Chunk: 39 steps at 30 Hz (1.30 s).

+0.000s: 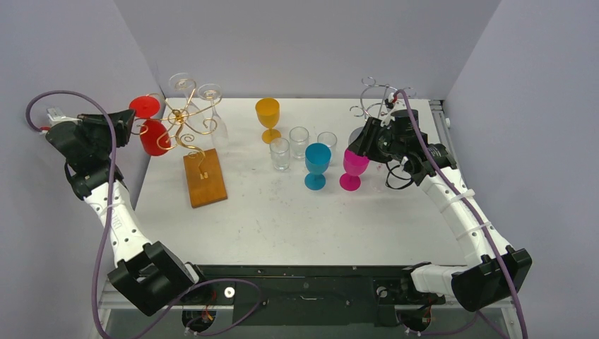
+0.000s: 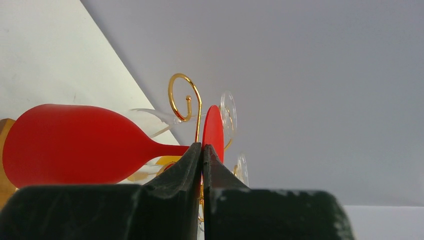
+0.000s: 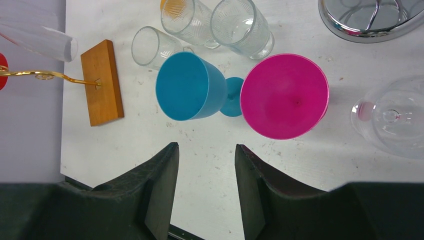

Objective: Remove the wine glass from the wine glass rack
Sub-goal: Pick up the wine glass from the wine rack.

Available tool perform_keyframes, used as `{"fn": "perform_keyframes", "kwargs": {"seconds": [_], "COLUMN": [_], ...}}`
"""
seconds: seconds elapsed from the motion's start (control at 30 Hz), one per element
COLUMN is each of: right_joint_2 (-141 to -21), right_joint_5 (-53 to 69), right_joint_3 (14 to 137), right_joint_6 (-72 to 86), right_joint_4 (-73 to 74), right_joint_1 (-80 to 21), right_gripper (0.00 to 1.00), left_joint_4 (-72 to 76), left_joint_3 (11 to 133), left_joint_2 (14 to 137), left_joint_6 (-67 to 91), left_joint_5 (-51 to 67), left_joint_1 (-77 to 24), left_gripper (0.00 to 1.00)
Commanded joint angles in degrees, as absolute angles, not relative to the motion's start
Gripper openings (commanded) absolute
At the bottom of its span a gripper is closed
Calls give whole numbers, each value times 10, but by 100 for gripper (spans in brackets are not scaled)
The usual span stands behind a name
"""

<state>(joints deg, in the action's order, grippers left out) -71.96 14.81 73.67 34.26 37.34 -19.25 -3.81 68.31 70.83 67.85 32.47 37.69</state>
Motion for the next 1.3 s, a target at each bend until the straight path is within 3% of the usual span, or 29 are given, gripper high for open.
{"fn": "perform_keyframes", "kwargs": {"seconds": [0.0, 0.73, 1.03, 1.27], "right_joint_2": [-722, -720, -704, -662], "right_joint_5": [137, 138, 125, 100], "right_joint_3": [738, 751, 762, 764], "right_joint_6": [343, 344, 349, 366], "right_joint_4": [356, 359, 358, 334], "right_joint_1": [-199, -203, -203, -205], "right_gripper": [41, 43, 45, 53], "left_joint_4": [-55, -201, -270, -331], "left_joint_3": [726, 912, 1071, 1224], "left_joint_2": [686, 698, 761, 811], "left_joint_6": [645, 503, 419, 378], "left_joint_5": [298, 210, 179, 173], "left_joint_1": [384, 366, 260, 166], "left_gripper": [0, 0, 0, 0]}}
